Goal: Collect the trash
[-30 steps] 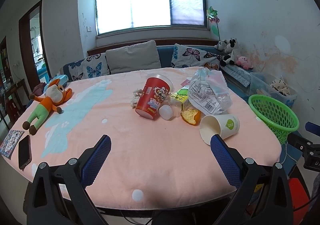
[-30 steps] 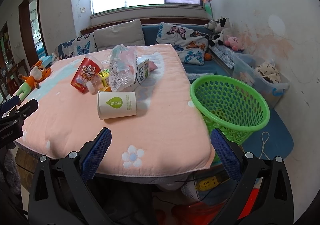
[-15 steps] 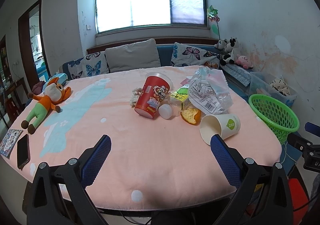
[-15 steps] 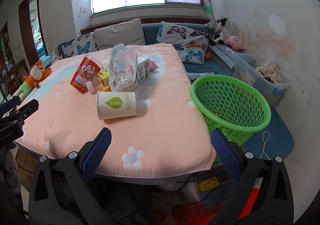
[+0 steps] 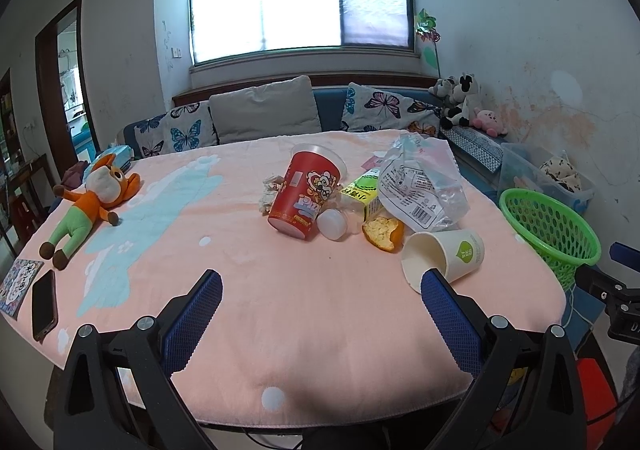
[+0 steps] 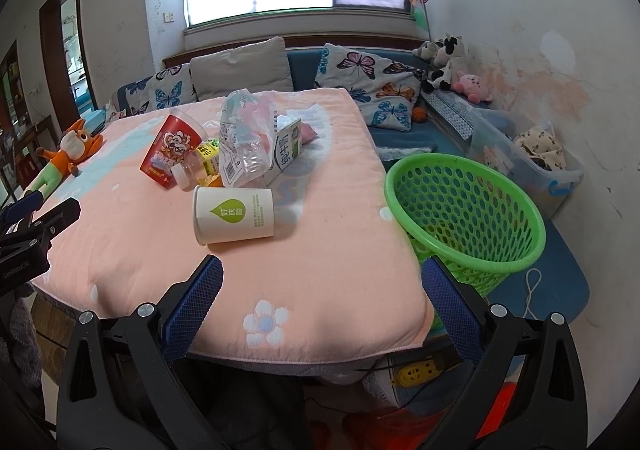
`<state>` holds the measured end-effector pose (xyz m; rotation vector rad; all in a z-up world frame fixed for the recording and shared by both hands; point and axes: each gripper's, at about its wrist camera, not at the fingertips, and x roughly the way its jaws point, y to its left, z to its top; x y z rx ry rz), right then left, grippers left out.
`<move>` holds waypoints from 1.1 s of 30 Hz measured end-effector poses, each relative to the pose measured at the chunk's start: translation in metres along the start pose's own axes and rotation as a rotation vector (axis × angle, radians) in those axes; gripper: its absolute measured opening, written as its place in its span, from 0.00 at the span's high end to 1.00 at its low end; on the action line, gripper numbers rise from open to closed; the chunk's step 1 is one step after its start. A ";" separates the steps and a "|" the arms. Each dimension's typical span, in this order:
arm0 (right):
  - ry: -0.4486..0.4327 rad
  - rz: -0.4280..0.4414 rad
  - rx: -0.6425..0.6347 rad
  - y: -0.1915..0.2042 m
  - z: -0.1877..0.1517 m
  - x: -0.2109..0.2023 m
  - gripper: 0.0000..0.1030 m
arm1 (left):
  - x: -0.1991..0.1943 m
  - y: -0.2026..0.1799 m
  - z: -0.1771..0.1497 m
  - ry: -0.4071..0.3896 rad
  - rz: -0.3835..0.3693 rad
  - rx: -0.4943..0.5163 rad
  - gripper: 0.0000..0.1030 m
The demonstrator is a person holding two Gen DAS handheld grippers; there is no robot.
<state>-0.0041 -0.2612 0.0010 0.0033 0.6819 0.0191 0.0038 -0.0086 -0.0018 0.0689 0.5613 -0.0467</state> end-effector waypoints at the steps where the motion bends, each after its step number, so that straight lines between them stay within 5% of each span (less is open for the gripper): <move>1: -0.001 0.000 -0.001 0.000 0.001 0.001 0.04 | 0.001 0.000 0.000 0.002 0.000 -0.001 0.06; 33: 0.006 0.098 -0.087 0.016 0.056 0.055 0.12 | 0.045 0.027 0.023 0.055 0.006 -0.038 0.06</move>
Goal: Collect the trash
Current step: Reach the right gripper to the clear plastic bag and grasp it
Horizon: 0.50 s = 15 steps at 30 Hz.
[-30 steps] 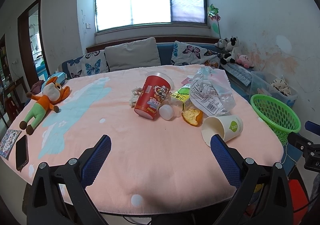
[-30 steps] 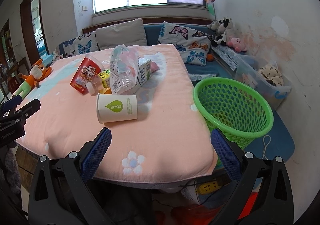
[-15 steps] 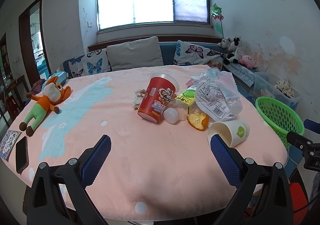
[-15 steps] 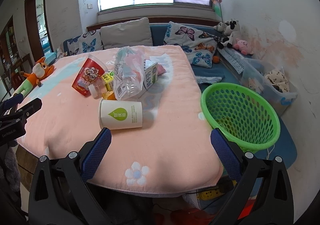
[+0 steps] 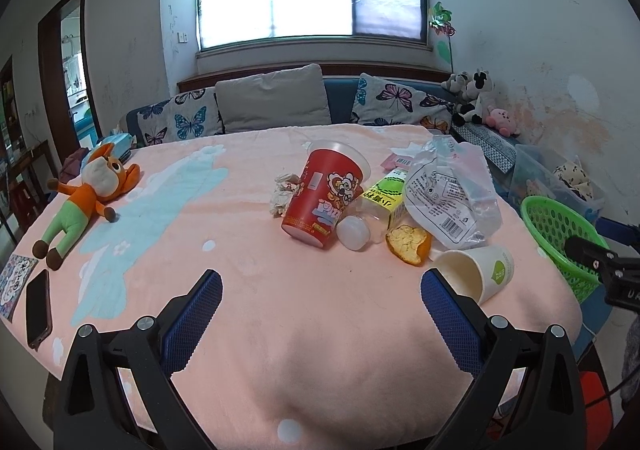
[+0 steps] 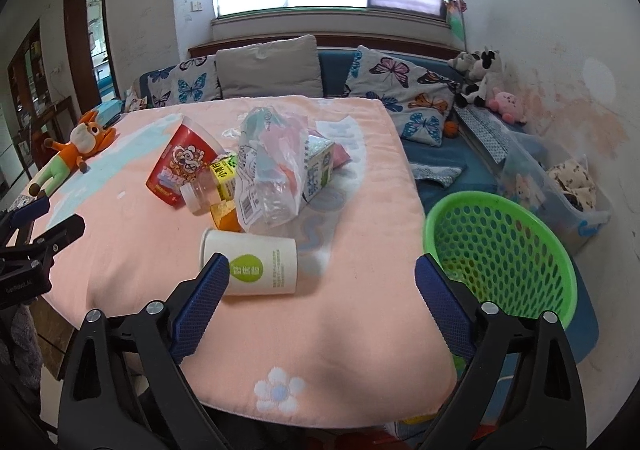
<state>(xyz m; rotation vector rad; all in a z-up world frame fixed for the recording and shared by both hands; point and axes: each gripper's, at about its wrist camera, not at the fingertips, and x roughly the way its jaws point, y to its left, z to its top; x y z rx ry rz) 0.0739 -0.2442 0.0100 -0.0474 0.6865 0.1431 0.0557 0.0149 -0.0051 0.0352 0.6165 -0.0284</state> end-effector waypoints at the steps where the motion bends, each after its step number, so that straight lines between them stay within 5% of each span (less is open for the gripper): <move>1: 0.001 0.014 -0.001 0.000 0.004 0.003 0.12 | 0.002 0.001 0.001 0.003 0.001 -0.001 0.06; 15: 0.028 0.152 -0.023 0.004 0.061 0.071 0.21 | 0.023 0.014 0.005 0.038 -0.016 -0.012 0.06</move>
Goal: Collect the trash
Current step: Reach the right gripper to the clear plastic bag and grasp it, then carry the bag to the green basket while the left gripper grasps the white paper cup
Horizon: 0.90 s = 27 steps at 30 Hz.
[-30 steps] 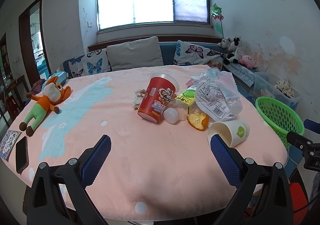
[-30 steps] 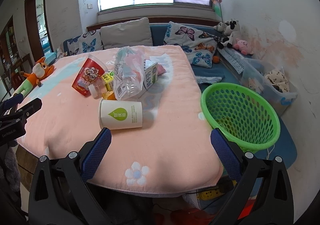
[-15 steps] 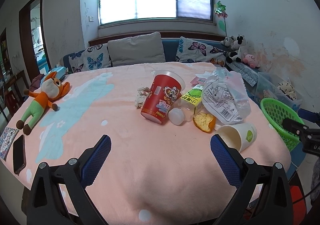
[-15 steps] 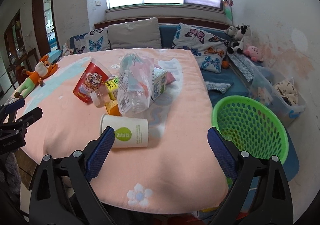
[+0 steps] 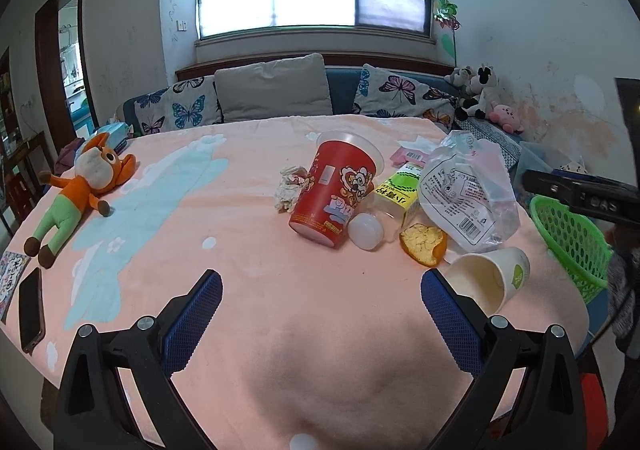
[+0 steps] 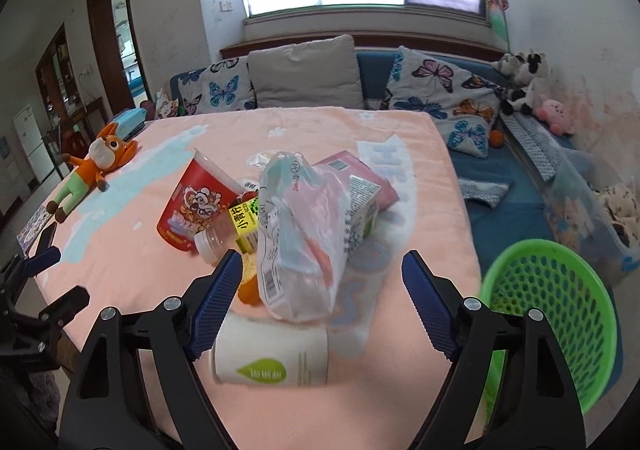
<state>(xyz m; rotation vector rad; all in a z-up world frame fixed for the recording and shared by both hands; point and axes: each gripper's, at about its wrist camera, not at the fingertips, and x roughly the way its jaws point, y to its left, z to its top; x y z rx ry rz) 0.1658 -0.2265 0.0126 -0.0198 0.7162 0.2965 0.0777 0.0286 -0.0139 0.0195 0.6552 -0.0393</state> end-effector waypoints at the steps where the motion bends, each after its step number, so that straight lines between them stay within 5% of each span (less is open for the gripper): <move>1: 0.009 0.009 -0.002 0.000 0.003 0.008 0.23 | 0.001 0.000 0.000 0.002 -0.003 0.000 0.06; 9: 0.088 0.029 -0.020 -0.001 0.009 0.054 0.33 | 0.008 -0.004 -0.003 0.024 -0.050 0.009 0.06; 13: 0.119 0.039 -0.018 -0.004 0.006 0.065 0.48 | 0.009 -0.011 -0.004 0.033 -0.076 0.026 0.06; 20: 0.072 0.043 -0.007 -0.013 0.004 0.043 0.66 | 0.014 -0.027 -0.005 0.048 -0.155 0.056 0.07; 27: 0.005 0.013 -0.001 -0.024 0.001 0.003 0.68 | 0.018 -0.055 -0.008 0.073 -0.278 0.092 0.18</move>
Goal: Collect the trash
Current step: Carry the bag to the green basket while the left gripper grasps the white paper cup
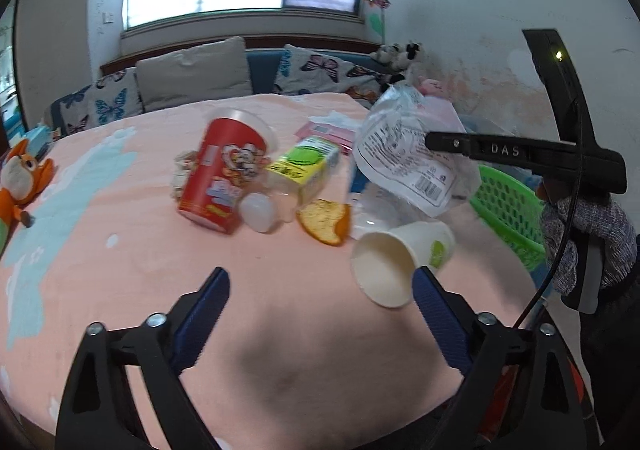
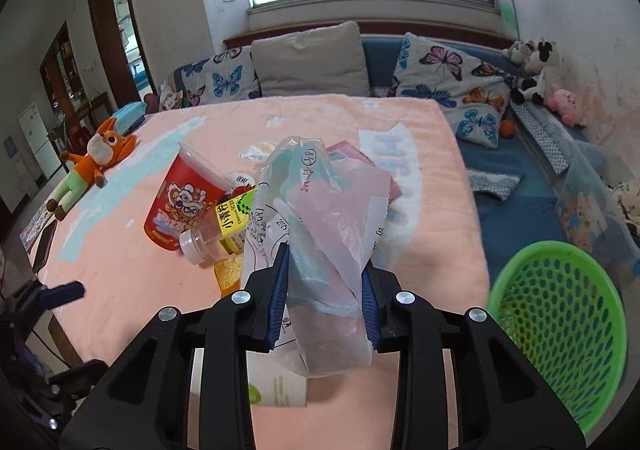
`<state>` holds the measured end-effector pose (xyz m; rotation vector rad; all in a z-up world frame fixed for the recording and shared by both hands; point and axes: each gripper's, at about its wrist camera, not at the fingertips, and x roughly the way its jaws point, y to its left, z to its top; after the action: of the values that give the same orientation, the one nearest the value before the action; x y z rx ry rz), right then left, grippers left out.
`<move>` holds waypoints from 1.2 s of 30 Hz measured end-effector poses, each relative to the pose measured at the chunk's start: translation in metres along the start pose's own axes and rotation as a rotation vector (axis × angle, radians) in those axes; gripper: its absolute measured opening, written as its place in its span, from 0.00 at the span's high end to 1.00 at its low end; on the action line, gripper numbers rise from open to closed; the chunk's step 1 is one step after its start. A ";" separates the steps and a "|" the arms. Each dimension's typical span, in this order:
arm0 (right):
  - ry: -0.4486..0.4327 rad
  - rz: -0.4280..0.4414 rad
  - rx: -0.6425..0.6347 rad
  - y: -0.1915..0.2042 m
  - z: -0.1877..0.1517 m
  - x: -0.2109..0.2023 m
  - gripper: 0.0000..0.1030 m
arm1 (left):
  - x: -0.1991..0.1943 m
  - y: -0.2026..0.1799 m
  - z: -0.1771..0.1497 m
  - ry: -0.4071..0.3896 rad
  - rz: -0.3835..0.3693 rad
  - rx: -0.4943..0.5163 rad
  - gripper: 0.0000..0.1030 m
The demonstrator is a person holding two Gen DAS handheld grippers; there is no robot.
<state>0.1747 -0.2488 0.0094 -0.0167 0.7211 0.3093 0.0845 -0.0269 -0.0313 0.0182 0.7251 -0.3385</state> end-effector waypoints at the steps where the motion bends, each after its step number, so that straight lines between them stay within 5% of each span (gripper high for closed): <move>1: -0.010 -0.004 0.004 -0.002 -0.001 -0.006 0.68 | 0.004 -0.005 0.000 0.013 -0.018 0.007 0.20; 15: -0.072 -0.166 0.083 -0.060 -0.030 -0.084 0.68 | 0.054 -0.049 0.008 0.103 -0.185 0.074 0.41; 29: -0.036 -0.333 0.216 -0.137 -0.066 -0.096 0.68 | 0.078 -0.055 0.005 0.155 -0.284 0.033 0.82; 31: -0.028 -0.347 0.229 -0.147 -0.070 -0.093 0.67 | 0.075 -0.059 0.006 0.148 -0.291 0.045 0.94; 36: -0.011 -0.359 0.276 -0.168 -0.080 -0.084 0.66 | 0.064 -0.068 0.011 0.127 -0.296 0.074 0.96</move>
<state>0.1114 -0.4419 -0.0112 0.1160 0.7305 -0.1339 0.1157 -0.1118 -0.0579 0.0020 0.8426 -0.6512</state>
